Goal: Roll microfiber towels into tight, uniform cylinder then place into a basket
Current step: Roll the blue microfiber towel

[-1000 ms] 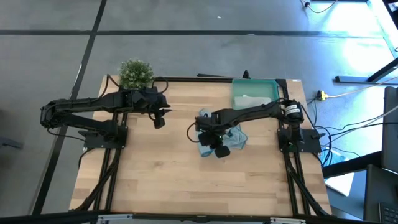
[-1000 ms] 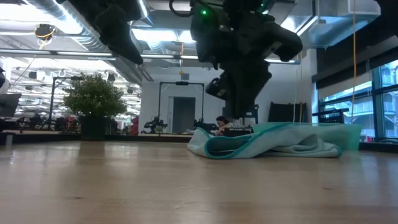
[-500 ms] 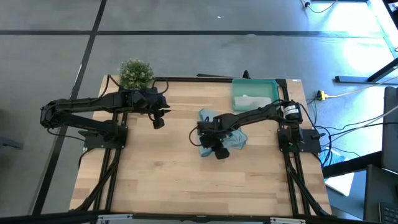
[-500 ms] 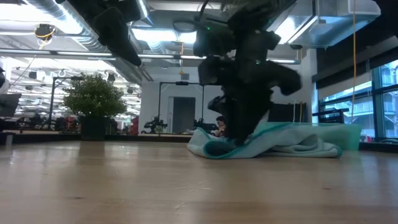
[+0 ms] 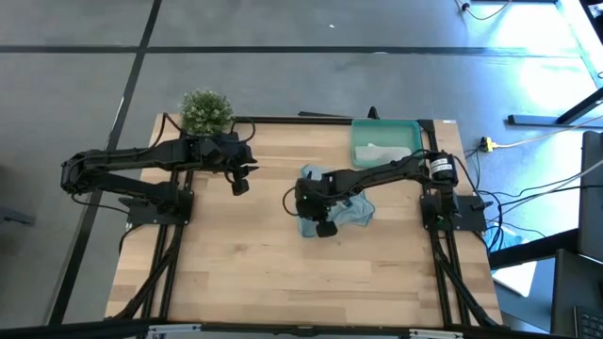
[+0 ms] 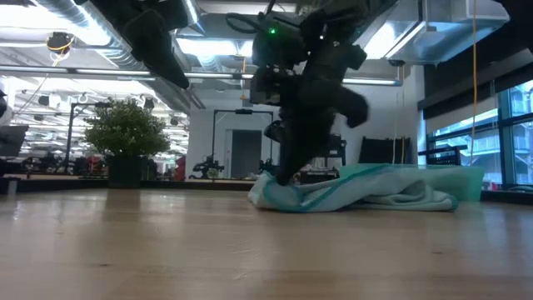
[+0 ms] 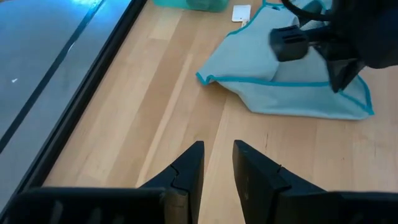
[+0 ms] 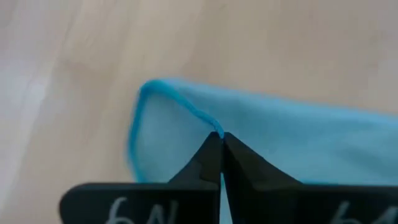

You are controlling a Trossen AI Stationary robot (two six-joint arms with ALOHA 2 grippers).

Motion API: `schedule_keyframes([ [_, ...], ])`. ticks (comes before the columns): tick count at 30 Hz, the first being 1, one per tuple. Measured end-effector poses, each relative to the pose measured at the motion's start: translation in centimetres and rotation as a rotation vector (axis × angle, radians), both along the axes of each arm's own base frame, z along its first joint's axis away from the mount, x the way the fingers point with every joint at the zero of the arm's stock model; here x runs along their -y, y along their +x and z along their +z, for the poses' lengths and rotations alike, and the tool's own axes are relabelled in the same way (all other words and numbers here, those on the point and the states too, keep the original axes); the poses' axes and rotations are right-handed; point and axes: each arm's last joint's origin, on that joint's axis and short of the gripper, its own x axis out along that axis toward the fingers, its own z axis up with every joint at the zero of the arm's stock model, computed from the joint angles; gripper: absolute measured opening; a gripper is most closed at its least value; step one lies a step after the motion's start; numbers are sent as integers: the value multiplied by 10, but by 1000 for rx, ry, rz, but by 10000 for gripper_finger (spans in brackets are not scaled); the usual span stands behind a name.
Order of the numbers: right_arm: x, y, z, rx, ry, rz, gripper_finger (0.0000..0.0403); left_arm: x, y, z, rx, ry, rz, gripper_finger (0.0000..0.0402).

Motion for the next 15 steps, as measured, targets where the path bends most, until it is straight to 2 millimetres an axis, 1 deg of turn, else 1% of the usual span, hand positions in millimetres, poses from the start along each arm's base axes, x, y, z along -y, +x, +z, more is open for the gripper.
schedule_keyframes([
  [6,23,15,8,179,2,-60,4,0,0,0,0,-1,1,80],
  [8,29,19,13,215,12,-95,4,0,0,0,-3,-2,1,80],
  [11,39,27,29,261,30,-148,3,0,0,0,-1,-11,6,80],
  [15,51,34,48,302,35,-176,2,2,1,-1,8,-67,-40,80],
])
